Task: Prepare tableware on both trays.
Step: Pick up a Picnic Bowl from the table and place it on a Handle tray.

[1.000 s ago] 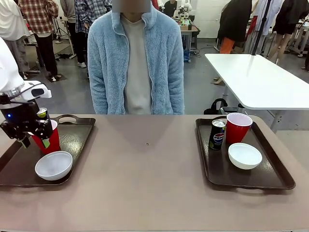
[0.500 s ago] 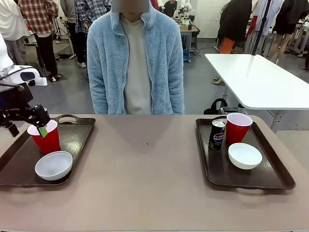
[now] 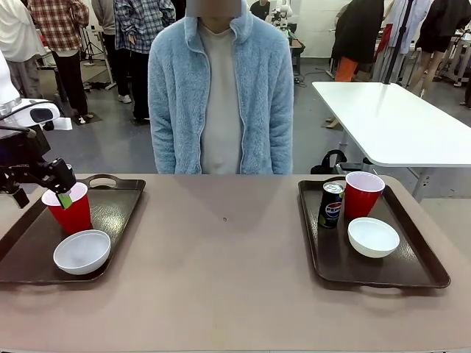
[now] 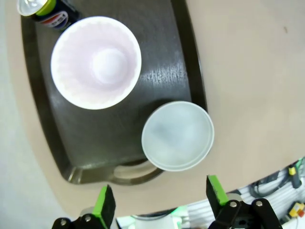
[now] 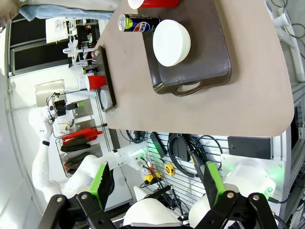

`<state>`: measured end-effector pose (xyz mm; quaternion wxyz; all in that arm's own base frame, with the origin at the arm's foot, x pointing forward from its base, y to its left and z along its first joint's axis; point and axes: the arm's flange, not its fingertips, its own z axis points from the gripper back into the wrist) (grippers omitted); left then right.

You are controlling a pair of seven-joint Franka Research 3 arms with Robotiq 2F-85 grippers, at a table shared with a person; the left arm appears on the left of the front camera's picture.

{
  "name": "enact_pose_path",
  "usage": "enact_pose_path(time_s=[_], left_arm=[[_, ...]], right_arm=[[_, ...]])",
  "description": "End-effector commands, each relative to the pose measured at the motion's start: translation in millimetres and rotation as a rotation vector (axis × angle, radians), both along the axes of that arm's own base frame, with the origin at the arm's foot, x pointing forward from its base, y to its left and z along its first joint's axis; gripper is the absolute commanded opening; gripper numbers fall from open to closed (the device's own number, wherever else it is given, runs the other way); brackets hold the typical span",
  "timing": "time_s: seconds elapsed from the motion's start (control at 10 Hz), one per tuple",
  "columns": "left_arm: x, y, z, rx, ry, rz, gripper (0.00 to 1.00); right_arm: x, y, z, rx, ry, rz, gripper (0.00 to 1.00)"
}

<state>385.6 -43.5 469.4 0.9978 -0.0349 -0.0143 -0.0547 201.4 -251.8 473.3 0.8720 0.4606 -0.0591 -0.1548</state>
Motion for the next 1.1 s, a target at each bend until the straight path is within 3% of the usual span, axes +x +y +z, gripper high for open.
enact_pose_path(time_s=[0.0,0.6,0.8,0.9,1.0], left_arm=[[0,-1,-3,0.014,-0.016,0.013,1.0],[0,0,0,0.0,0.001,0.0,1.0],[17,40,33,-0.45,0.094,-0.153,1.0],[14,59,35,-0.611,0.099,-0.175,1.0],[9,98,26,-0.91,0.114,-0.199,1.0]], right_arm=[[0,1,0,0.014,-0.023,0.0,1.0],[0,1,0,0.014,-0.023,0.0,1.0],[0,1,0,0.014,-0.023,0.0,1.0],[0,1,0,0.014,-0.023,0.0,1.0],[0,1,0,0.014,-0.023,0.0,1.0]])
